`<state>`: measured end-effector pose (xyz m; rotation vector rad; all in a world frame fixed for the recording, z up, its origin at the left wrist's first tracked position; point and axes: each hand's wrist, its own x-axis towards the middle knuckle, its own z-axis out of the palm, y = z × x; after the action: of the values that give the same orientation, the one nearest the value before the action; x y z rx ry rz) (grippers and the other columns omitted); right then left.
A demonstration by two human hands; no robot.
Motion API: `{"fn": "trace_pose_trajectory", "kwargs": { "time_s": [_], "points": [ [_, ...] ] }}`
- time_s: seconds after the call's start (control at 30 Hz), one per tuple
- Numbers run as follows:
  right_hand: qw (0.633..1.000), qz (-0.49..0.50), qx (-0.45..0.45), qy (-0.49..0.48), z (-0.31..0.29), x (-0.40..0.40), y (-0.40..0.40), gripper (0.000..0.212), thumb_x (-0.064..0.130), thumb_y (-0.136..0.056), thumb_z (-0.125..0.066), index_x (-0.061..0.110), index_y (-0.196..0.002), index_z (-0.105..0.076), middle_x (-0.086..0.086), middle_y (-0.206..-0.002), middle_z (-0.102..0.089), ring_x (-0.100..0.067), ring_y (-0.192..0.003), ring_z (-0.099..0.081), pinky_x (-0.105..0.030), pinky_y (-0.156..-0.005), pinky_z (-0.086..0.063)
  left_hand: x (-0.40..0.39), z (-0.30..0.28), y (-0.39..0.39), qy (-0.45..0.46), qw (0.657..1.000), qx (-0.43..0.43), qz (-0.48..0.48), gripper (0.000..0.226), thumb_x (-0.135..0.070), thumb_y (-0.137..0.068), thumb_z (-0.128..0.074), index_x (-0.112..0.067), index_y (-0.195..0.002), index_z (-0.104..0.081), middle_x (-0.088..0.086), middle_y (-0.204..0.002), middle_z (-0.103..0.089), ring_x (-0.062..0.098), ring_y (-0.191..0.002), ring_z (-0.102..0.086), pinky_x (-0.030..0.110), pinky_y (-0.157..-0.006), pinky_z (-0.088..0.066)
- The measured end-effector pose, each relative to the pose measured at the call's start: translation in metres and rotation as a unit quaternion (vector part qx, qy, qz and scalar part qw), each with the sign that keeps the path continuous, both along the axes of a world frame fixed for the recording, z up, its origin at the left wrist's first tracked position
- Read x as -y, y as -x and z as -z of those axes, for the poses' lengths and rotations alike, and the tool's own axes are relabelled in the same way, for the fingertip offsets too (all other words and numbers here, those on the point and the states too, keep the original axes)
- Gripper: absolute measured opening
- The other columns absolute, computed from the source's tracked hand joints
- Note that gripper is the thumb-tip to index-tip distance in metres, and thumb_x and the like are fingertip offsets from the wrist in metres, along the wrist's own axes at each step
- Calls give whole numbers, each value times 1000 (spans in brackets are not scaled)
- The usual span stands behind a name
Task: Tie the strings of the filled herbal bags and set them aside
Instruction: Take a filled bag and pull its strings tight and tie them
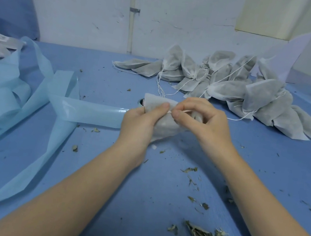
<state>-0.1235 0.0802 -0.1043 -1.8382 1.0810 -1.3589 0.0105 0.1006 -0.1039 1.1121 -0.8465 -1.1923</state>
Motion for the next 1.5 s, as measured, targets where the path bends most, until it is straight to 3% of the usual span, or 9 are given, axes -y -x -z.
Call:
{"fn": "trace_pose_trajectory", "kwargs": {
  "time_s": [0.2, 0.33, 0.5, 0.63, 0.83, 1.0, 1.2, 1.37, 1.5],
  "points": [
    [977, 18, 174, -125, -2, 16, -5, 16, 25, -94, -57, 20, -95, -72, 6, -99, -69, -7, -99, -62, -22, -90, -51, 10, -2, -14, 22, 993, 27, -111, 14, -19, -87, -64, -9, -78, -66, 8, -83, -66, 22, -79, -61, 35, -82, -50],
    [982, 62, -51, -171, 11, 34, -3, 28, 20, -93, -60, 20, -122, -63, 6, -111, -67, -8, -82, -64, -14, -77, -48, 22, -8, -42, 26, 979, -23, -200, 15, -20, -88, -63, -14, -74, -62, 5, -84, -65, 25, -88, -64, 45, -88, -53],
    [963, 28, -254, -90, 14, 51, -22, 60, 33, -76, -80, 19, -130, -58, 5, -113, -62, -2, -75, -53, -6, -67, -36, 29, -10, -60, 45, 967, -81, -235, 13, -18, -87, -62, -9, -78, -66, 6, -84, -68, 24, -78, -67, 33, -57, -57],
    [958, 1, -281, -57, 12, 60, -31, 64, 41, -72, -81, 23, -129, -58, 4, -114, -55, -2, -72, -49, -17, -72, -37, 32, -9, -60, 47, 969, -44, -237, 16, -22, -86, -63, -9, -79, -65, 8, -89, -68, 31, -94, -67, 46, -84, -55],
    [973, -22, -218, -71, 16, 62, -44, 32, 32, -70, -81, 43, -89, -57, 17, -92, -54, 2, -77, -50, -16, -67, -41, 32, -4, -50, 81, 967, 34, -238, 23, -27, -87, -62, -8, -76, -55, 7, -82, -61, 32, -89, -63, 46, -87, -51],
    [970, 27, -224, -89, 23, 68, -49, 56, 35, -67, -75, 18, -113, -48, 11, -100, -54, -5, -90, -55, -20, -70, -45, 30, 0, -41, 102, 955, 143, -239, 34, -33, -91, -57, -20, -63, -42, -11, -63, -47, 4, -59, -44, 23, -60, -35],
    [975, 49, -207, -55, 24, 59, -53, 64, 43, -67, -82, 20, -117, -50, 17, -92, -54, -4, -81, -50, -2, -60, -37, 40, 5, -33, 59, 961, 153, -221, 31, -35, -93, -52, -19, -68, -44, -8, -70, -50, 19, -78, -48, 28, -72, -35],
    [982, 14, -143, -126, 24, 51, -33, 61, 32, -69, -85, 21, -121, -55, 15, -91, -60, 1, -73, -56, -9, -69, -43, 42, 6, -35, 38, 963, 139, -227, 34, -36, -93, -53, -19, -66, -41, -3, -72, -51, 22, -82, -48, 31, -75, -36],
    [989, 21, -102, -105, 26, 46, -22, 35, 18, -73, -81, 27, -104, -67, 16, -89, -68, 4, -74, -64, -15, -83, -48, 42, 5, -35, 32, 961, 139, -239, 35, -36, -93, -53, -19, -65, -39, 13, -99, -61, 32, -101, -56, 36, -84, -41]
  ]
}}
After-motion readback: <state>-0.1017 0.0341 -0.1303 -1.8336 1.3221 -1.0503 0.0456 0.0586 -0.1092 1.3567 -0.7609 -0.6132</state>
